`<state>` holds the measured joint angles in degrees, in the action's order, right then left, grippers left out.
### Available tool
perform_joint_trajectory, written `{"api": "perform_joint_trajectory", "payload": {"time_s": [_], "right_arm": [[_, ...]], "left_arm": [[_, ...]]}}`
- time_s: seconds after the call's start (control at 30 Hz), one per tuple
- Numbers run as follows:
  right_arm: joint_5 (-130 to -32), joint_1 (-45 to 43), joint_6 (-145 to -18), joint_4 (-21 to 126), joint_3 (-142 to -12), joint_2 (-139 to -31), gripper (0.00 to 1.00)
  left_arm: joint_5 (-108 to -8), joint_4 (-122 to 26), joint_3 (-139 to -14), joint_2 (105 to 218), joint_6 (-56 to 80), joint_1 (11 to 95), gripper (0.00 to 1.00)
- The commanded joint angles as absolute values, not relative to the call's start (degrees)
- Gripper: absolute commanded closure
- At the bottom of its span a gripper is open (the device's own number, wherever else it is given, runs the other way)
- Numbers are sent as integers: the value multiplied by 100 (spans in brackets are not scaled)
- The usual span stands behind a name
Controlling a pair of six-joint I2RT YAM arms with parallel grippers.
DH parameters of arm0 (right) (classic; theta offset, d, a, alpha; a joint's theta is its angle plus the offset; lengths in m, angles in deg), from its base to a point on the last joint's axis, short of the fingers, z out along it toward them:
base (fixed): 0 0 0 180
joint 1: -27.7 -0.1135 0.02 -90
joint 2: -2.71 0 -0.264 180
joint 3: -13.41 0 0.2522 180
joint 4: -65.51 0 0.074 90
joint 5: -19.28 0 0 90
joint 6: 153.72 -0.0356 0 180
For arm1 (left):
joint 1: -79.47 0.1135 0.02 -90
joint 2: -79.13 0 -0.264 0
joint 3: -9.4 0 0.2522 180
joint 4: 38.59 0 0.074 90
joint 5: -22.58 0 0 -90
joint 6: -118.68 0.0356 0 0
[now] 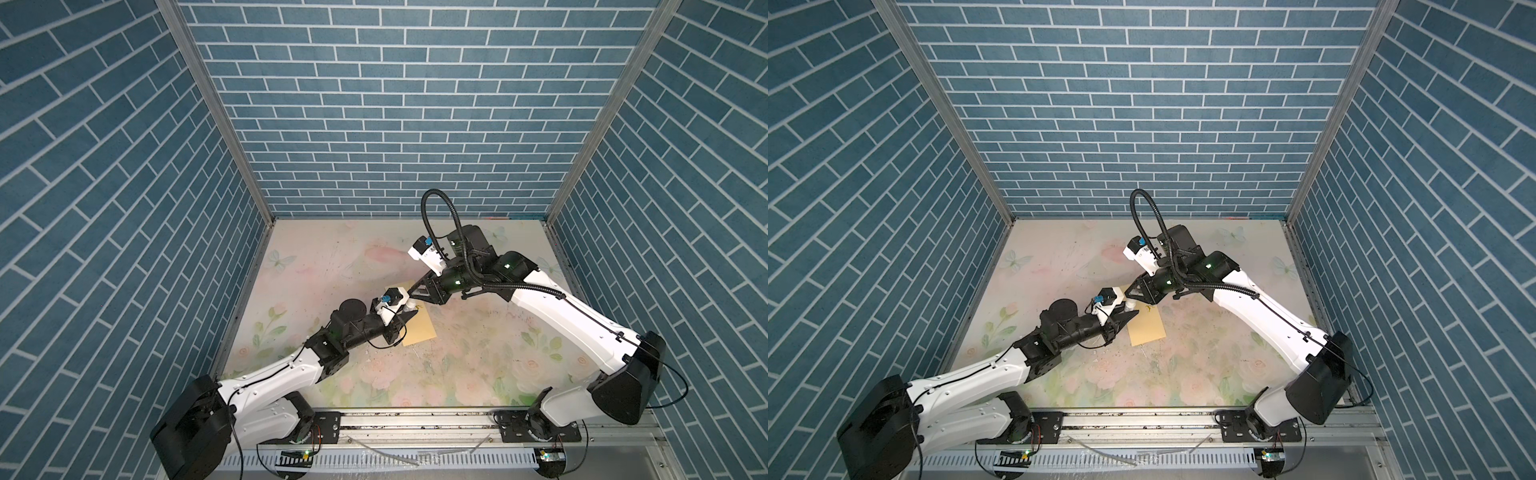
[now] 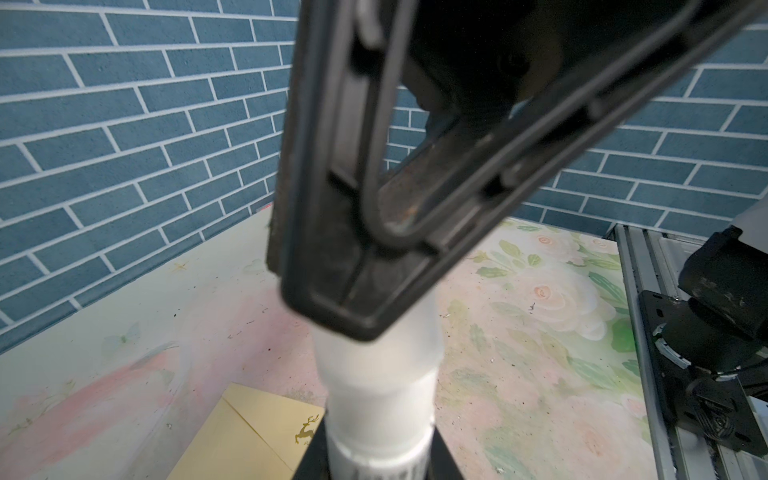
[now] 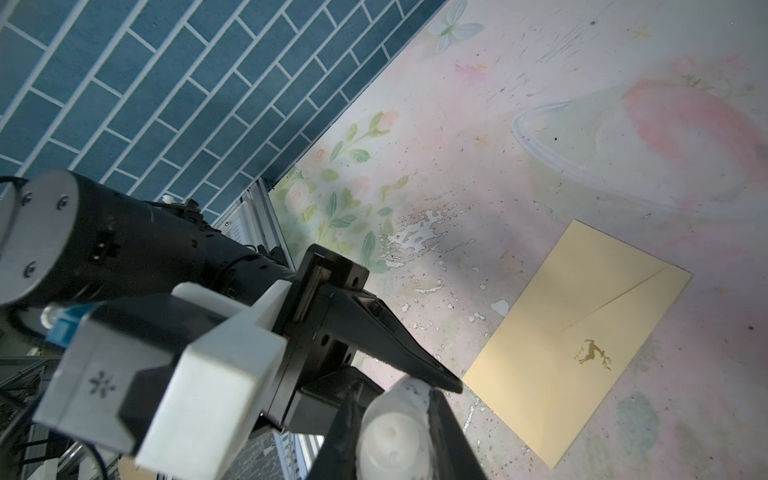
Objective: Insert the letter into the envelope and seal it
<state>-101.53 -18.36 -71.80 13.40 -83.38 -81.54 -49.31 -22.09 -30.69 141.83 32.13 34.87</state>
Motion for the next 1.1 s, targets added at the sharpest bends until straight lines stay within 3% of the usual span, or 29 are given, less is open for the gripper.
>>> {"api": "perform_joint_trajectory", "payload": {"time_s": [0.0,0.43,1.07], "right_arm": [[-10156,-2158,-6953,1134,-8148,-8114,90],[-9531,-2439,-6914,1233,-7864,-8061,95],[-9663,-2615,-7936,2408,-6479,-8346,100]], "left_arm": [[-4862,-1786,-3215,14197,3185,3482,100],[-4994,-1389,-3092,14155,3049,3482,100],[-5435,-761,-2959,14034,2900,3482,100]]}}
